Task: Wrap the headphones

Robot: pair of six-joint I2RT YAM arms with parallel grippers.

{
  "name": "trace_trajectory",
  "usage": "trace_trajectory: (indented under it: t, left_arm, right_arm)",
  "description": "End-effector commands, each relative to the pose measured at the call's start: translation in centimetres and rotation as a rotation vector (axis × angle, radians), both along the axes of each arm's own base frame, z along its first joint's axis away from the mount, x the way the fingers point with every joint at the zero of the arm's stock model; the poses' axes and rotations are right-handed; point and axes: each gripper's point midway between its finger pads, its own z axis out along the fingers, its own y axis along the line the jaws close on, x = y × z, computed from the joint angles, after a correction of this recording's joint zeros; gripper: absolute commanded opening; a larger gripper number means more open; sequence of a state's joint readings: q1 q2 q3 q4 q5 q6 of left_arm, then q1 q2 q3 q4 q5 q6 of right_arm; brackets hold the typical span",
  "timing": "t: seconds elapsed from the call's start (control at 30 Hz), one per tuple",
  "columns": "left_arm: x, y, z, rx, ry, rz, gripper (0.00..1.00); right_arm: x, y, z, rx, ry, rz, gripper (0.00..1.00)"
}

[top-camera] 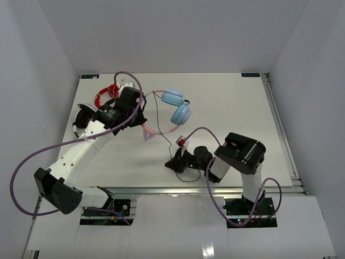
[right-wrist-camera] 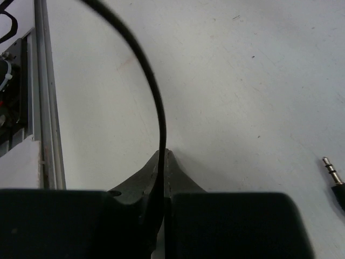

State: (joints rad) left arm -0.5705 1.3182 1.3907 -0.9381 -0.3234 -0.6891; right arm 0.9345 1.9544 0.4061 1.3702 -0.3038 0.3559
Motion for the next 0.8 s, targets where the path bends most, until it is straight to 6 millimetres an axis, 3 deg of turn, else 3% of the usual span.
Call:
trace_trajectory:
  t: [0.0, 0.1, 0.23, 0.53, 0.77]
  left_arm:
    - [0.8, 0.2, 4.7, -0.041, -0.111, 0.006, 0.0]
    - [0.5, 2.5, 6.0, 0.054, -0.115, 0.067, 0.0]
    - [0.3, 5.8, 6.7, 0.171, -0.135, 0.181, 0.0]
    - [0.4, 6.6, 8.5, 0.167, -0.172, 0.224, 0.0]
    - [0.6, 8.3, 8.5, 0.235, -0.191, 0.299, 0.0]
  right_arm:
    - [2.1, -0.7, 11.7, 0.374, -0.34, -0.125, 0.08]
    - [2.9, -3.1, 12.4, 0.352, -0.386, -0.223, 0.08]
    - [2.0, -5.1, 13.3, 0.352, -0.413, -0.251, 0.08]
    - [1.4, -6.7, 13.2, 0.338, -0.422, -0.274, 0.08]
    - [0.1, -6.8, 14.2, 0.368, -0.441, -0.216, 0.08]
